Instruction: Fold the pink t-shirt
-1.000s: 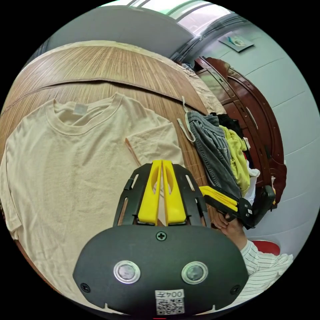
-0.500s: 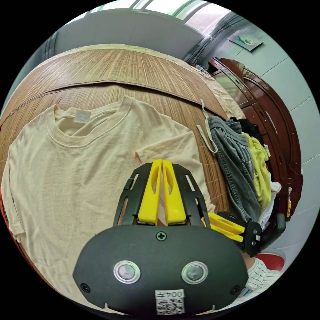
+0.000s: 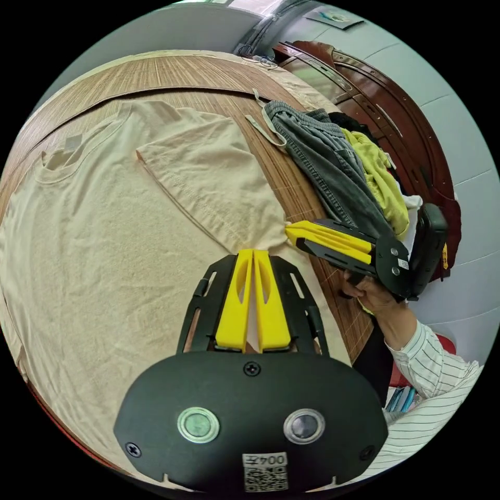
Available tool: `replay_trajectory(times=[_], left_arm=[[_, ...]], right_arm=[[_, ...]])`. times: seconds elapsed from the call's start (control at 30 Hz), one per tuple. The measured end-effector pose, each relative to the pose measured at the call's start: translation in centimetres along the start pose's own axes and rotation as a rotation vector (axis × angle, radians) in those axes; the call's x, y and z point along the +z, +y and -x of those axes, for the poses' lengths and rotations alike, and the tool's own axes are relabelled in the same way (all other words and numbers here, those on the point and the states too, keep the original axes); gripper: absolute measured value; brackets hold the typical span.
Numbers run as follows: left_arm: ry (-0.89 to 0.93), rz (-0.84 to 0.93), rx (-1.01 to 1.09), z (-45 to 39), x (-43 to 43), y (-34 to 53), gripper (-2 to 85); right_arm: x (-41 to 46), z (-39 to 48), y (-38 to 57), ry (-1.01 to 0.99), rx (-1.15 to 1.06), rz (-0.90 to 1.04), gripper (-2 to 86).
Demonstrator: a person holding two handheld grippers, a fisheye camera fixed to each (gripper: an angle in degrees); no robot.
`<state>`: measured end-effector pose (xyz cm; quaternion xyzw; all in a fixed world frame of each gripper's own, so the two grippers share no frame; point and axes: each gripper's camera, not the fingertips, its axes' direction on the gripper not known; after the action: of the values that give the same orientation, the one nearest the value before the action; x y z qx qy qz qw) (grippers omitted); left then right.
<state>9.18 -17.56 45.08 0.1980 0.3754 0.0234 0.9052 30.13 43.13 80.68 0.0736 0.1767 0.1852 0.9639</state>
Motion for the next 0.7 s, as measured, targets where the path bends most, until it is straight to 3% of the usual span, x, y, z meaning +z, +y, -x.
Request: replay_trajectory(times=[0.17,0.33,0.5,0.57,0.7], left_arm=[[0.181,-0.188,-0.060,1.8,-7.5,5.9,0.3],[0.275,-0.426,-0.173,8.4,-15.9,19.7,0.6],[0.209,-0.579,-0.379,17.1,-19.9,29.8,0.3],[0.227,-0.572,-0.400,19.4,-20.4,30.9,0.3],[0.086,-0.521,-0.373,21.7,-22.9,30.9,0.2]], right_arm=[[-4.8,2.5,-0.6,-0.109,-0.026,-0.040,5.1],[-6.1,7.6,0.5,-0.249,-0.084,-0.009,1.0],[-7.1,14.3,-1.8,-0.263,-0.114,-0.006,-0.3],[-6.5,18.8,-5.7,-0.309,-0.113,0.002,0.0],[-3.8,28.0,-13.1,-0.313,-0.162,0.043,2.5]])
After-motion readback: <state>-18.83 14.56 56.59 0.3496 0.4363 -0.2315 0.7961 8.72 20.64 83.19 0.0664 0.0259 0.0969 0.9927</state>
